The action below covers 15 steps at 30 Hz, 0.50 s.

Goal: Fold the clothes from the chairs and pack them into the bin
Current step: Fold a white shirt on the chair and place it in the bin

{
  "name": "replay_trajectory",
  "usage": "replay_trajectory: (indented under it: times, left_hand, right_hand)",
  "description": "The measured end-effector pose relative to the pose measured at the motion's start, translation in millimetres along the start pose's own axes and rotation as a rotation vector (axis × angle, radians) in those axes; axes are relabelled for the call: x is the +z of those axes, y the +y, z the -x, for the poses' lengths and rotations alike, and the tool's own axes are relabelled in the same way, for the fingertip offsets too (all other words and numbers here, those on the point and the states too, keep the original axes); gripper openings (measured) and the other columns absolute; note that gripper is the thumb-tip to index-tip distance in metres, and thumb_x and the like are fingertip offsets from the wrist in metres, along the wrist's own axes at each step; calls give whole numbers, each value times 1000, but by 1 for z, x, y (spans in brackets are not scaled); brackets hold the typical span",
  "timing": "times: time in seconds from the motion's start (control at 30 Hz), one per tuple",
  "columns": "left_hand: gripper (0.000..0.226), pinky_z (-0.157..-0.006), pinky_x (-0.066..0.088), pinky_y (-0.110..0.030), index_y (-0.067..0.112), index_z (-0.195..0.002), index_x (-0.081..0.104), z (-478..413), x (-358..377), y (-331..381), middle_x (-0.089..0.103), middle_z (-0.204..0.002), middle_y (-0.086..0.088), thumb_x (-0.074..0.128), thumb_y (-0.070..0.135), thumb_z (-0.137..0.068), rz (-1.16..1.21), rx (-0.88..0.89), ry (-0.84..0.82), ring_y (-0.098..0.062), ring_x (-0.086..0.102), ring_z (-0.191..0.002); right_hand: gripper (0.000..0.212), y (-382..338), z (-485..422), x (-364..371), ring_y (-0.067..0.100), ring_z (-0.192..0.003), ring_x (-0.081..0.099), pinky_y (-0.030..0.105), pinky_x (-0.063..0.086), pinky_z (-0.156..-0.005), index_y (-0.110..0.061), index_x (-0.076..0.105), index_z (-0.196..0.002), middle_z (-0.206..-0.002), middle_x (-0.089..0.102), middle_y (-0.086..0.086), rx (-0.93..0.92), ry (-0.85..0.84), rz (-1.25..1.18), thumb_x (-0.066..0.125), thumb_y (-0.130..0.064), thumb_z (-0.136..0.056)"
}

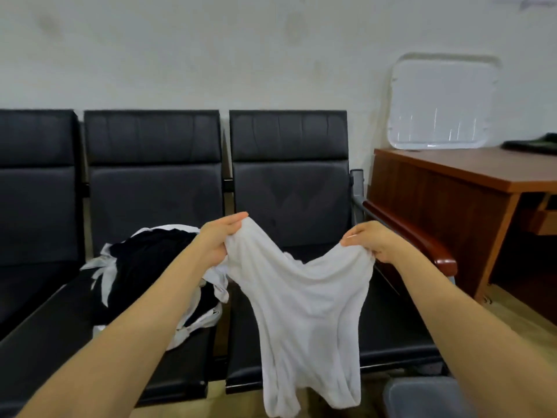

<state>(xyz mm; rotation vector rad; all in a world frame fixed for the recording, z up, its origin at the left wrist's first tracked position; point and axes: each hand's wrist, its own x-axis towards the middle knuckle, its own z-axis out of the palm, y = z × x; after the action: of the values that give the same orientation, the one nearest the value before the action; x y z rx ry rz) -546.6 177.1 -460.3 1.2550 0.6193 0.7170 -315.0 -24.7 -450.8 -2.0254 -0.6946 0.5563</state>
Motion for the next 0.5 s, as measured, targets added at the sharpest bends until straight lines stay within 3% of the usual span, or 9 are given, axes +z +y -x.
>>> replay_trajectory:
  times: [0.03,0.1,0.2,0.3,0.37,0.43,0.5]
  left_hand:
    - [31,-91,47,-34,14,-125,61,6,-1,9,58,-129,-10,47,4,-99,7,16,29,-24,56,-117]
    - [32,-94,47,-37,11,-127,59,19,-4,22,58,-127,-11,48,4,-98,49,36,88,-26,56,-115]
    - [29,-92,49,-39,2,-120,63,39,-8,31,63,-120,-14,61,7,-92,116,20,175,-28,61,-108]
    - [28,-77,53,-34,1,-116,65,56,-11,37,66,-112,-12,65,6,-88,123,58,219,-23,64,-91]
    - [29,-72,51,-31,6,-119,64,63,-13,40,66,-108,-11,63,3,-90,112,93,209,-19,64,-87]
    - [30,-72,51,-30,8,-117,66,70,-14,44,67,-102,-8,66,2,-87,111,118,225,-18,64,-87]
    - [31,-69,52,-29,9,-114,67,73,-14,47,68,-97,-5,69,2,-84,112,128,228,-18,65,-87]
  right_hand:
    - [3,-6,7,-4,29,-105,59,37,49,-89,-8,69,-88,-99,65,9,-79,61,32,67,-6,-86]
    - [18,-17,23,-13,27,-103,57,33,44,-81,-12,66,-82,-97,62,5,-201,148,34,56,-1,-92]
    - [31,-28,41,-24,25,-104,54,33,47,-85,-13,68,-86,-107,58,6,-178,60,85,43,2,-97]
    - [20,-36,57,-30,28,-112,55,40,48,-97,-12,66,-112,-122,57,9,-72,-97,197,52,-15,-98]
    - [37,-40,68,-34,28,-113,57,42,47,-100,-11,62,-121,-124,59,8,-24,-116,419,61,-35,-92]
    - [40,-44,78,-37,27,-113,59,41,47,-101,-10,63,-120,-125,60,8,-17,-149,689,64,-35,-89]
    - [37,-45,79,-41,27,-111,60,41,48,-100,-9,65,-120,-124,62,11,-20,-127,691,67,-25,-87]
